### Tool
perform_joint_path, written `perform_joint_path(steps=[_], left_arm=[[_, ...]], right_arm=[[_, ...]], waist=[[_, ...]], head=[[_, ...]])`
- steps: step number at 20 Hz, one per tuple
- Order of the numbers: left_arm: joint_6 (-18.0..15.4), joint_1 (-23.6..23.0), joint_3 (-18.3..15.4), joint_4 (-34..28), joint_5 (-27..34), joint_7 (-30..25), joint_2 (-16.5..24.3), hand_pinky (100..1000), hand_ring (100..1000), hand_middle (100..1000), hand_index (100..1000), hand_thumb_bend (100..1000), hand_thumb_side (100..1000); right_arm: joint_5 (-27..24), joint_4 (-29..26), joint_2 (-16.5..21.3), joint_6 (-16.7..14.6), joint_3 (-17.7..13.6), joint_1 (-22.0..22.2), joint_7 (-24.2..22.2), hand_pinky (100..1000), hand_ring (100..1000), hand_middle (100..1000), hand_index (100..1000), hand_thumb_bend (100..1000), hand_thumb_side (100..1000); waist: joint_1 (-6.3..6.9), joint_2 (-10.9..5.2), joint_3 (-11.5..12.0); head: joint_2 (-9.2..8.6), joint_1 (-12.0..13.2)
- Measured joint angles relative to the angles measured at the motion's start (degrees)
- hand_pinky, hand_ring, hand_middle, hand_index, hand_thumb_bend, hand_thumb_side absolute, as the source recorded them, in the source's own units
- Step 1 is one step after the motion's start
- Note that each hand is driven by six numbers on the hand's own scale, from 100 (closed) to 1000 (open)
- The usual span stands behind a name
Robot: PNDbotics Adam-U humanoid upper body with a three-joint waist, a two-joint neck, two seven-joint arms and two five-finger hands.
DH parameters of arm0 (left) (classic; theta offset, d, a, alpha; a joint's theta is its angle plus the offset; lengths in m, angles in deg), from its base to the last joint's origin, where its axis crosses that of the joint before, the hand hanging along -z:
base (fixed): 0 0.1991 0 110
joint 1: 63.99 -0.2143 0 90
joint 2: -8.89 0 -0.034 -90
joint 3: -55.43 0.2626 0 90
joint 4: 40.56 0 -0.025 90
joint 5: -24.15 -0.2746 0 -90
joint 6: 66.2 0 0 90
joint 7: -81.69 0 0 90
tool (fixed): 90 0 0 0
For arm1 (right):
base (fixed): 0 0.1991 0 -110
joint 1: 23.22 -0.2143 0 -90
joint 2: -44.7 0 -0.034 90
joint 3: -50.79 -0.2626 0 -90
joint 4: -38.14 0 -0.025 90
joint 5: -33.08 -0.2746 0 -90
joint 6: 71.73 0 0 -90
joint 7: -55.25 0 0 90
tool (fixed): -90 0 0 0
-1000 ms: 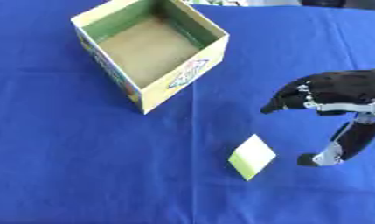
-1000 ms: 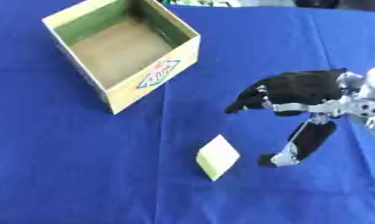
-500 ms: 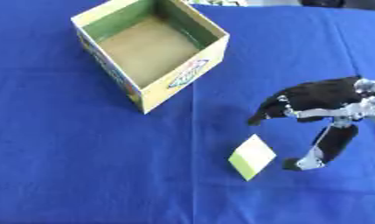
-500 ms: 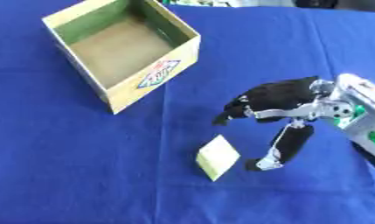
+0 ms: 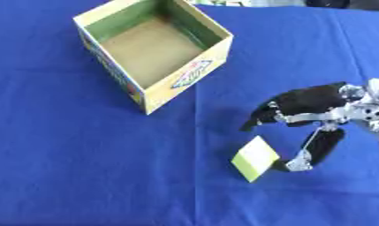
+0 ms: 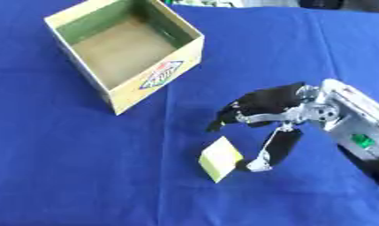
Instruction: Pick up objects on the table and place them in the box.
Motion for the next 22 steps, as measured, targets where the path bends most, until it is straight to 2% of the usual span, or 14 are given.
perform_joint_path(steps=[9, 11, 12, 14, 18, 22], left_arm=[[-0.1, 0.1, 0.3, 0.0, 0.1, -0.3, 0.0, 825, 748, 956, 746, 171, 835], [-0.1, 0.1, 0.3, 0.0, 0.1, -0.3, 0.0, 825, 748, 956, 746, 171, 836], [-0.1, 0.1, 0.3, 0.0, 0.1, -0.3, 0.0, 825, 748, 956, 746, 170, 836], [-0.1, 0.1, 0.3, 0.0, 0.1, -0.3, 0.0, 824, 748, 956, 746, 170, 837], [-0.1, 0.1, 0.3, 0.0, 0.1, -0.3, 0.0, 824, 749, 956, 746, 169, 838], [0.0, 0.1, 0.3, 0.0, 0.1, -0.5, 0.0, 824, 748, 955, 746, 169, 838]], right_arm=[[0.1, 1.9, -1.6, -0.2, 0.0, -0.7, -2.0, 859, 875, 778, 939, 311, 511], [-0.1, 2.0, -1.8, -0.1, -0.1, -0.7, -2.1, 854, 864, 749, 896, 311, 483], [-0.2, 2.0, -1.8, -0.1, -0.1, -0.7, -2.1, 844, 847, 702, 857, 286, 461], [-0.6, 1.9, -1.8, -0.2, -0.3, -0.7, -1.7, 826, 816, 637, 810, 218, 472], [-0.9, 0.4, -1.8, -0.1, -1.0, 0.2, 2.3, 812, 771, 527, 721, 205, 499], [-0.1, -1.3, -1.3, 1.4, -1.9, 0.8, 7.8, 798, 740, 452, 651, 203, 513]], waist=[[-0.18, -0.19, 0.3], [-0.26, -0.19, 0.3], [-0.26, -0.19, 0.3], [-0.26, -0.19, 0.3], [-0.25, -0.11, 0.3], [-0.18, -0.11, 0.1]], head=[[-0.01, -0.2], [-0.01, -0.2], [-0.01, -0.2], [-0.01, -0.2], [-0.02, 0.1], [-0.17, 0.1]])
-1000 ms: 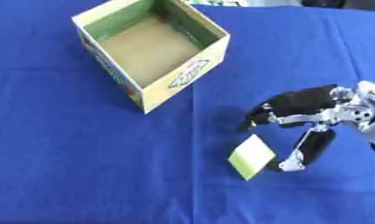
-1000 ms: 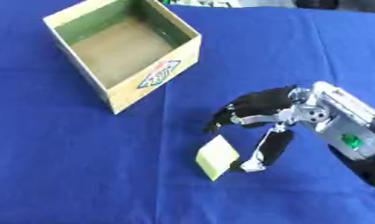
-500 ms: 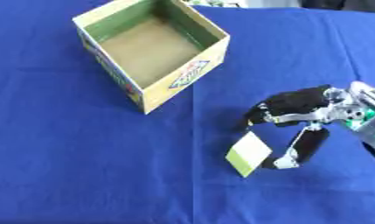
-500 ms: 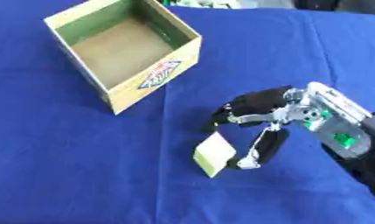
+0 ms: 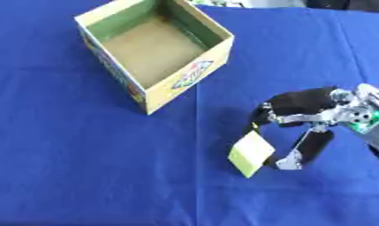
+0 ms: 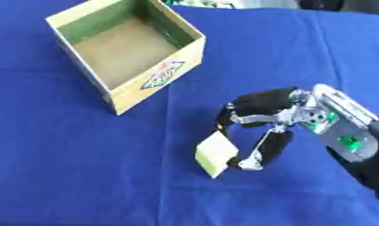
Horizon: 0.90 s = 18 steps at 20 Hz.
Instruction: Pick up objects on the table and place them in the box.
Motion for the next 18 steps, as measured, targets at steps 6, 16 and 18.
perform_joint_path(steps=[6, 16, 18], left_arm=[[0.1, 0.2, 0.0, 0.0, 0.0, -0.1, 0.0, 823, 749, 954, 743, 170, 836], [0.1, 0.3, 0.0, 0.0, 0.0, -0.1, 0.0, 823, 749, 954, 743, 169, 834], [0.1, 0.3, 0.0, 0.0, 0.0, -0.1, 0.0, 823, 749, 954, 743, 168, 835]], right_arm=[[1.7, -0.7, 0.5, 2.6, -1.0, 0.5, 6.2, 800, 722, 396, 586, 166, 557], [2.4, -3.3, 4.7, 6.1, -7.0, 0.9, 14.2, 828, 724, 406, 588, 153, 616], [2.5, -3.3, 5.8, 6.7, -8.3, 0.3, 15.9, 832, 725, 417, 587, 144, 621]], waist=[[0.15, 0.01, -0.1], [0.16, 0.01, -0.3], [0.15, 0.01, -0.3]], head=[[-0.04, 0.1], [-0.58, 0.3], [-0.62, 0.3]])
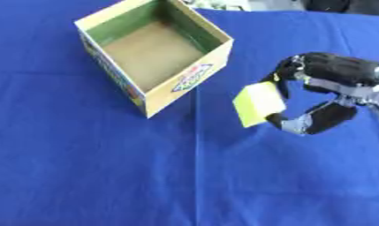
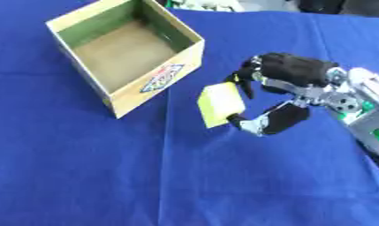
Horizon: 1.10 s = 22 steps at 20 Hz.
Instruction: Pick up objects on the table and place them in the box.
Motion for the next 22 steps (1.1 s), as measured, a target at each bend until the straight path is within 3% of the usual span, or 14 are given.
perform_joint_path(steps=[6, 11, 15, 22], left_arm=[[0.0, 0.0, 0.0, 0.0, 0.0, 0.0, 0.0, 823, 750, 954, 743, 167, 835], [0.0, 0.1, 0.0, 0.0, 0.0, 0.0, 0.0, 823, 750, 954, 743, 165, 835], [0.1, 0.2, 0.1, 0.0, 0.1, -0.3, 0.0, 823, 750, 955, 743, 162, 835], [0.1, 0.6, 0.5, 0.0, 0.5, -0.6, 0.0, 823, 750, 956, 743, 159, 835]], right_arm=[[-0.2, 1.2, 2.0, 2.2, -2.8, -3.4, 4.1, 825, 719, 437, 584, 106, 617], [-2.9, 5.7, 2.4, 3.1, -3.3, -9.6, 4.6, 789, 705, 444, 594, 100, 616], [-4.3, 13.8, 1.7, 2.2, -2.8, -17.0, 3.2, 772, 698, 445, 597, 100, 614], [-2.0, 31.6, -5.4, -1.3, -1.9, -29.5, 0.5, 763, 691, 447, 601, 100, 618]], waist=[[-0.39, 0.03, 0.6], [-0.96, 0.04, 1.5], [-1.06, 0.04, 2.5], [-1.38, 0.08, 4.2]], head=[[-0.45, -0.1], [-0.48, -0.8], [-0.78, -1.7], [-1.12, -4.2]])
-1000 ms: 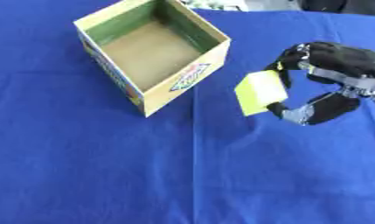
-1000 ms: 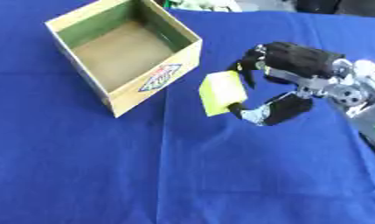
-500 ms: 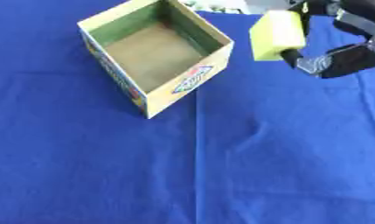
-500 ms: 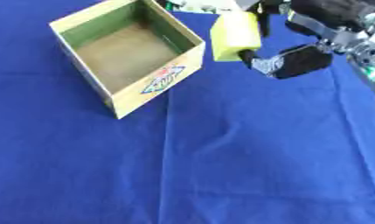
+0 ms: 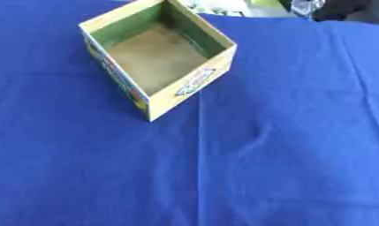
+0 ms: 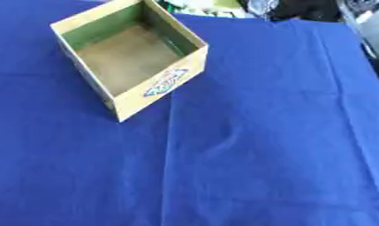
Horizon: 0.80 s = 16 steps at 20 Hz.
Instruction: Pick up objects on the table and place them in the box.
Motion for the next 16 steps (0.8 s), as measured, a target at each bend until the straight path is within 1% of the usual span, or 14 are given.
perform_joint_path(steps=[3, 7, 12, 16], left_arm=[[0.1, 0.1, 0.3, 0.0, 0.2, -0.3, 0.0, 823, 751, 956, 743, 158, 836], [0.0, 0.3, 0.5, 0.0, 0.5, -0.5, 0.0, 823, 751, 956, 743, 158, 835], [0.0, 0.6, 0.6, 0.0, 0.7, -0.8, -0.2, 823, 751, 956, 743, 158, 834], [0.0, 1.1, 0.9, 0.0, 1.1, -1.0, -0.6, 822, 751, 956, 744, 158, 833]], right_arm=[[2.9, 5.9, -3.6, -1.6, 0.0, -3.6, 0.2, 752, 681, 451, 607, 100, 620], [7.1, 11.7, -8.4, -3.2, -0.4, -7.0, 1.0, 733, 673, 452, 610, 100, 618], [11.8, 17.2, -13.1, -4.5, -1.1, -9.1, 1.9, 732, 671, 451, 607, 100, 621], [16.1, 21.1, -16.2, -4.7, -2.0, -9.8, 3.4, 733, 671, 449, 605, 100, 619]], waist=[[-0.16, 0.05, 0.8], [-0.37, 0.13, 2.0], [-0.42, 0.14, 3.0], [-0.66, 0.14, 3.8]], head=[[-0.24, -1.2], [-0.27, -2.2], [-0.32, -2.9], [-0.53, -3.4]])
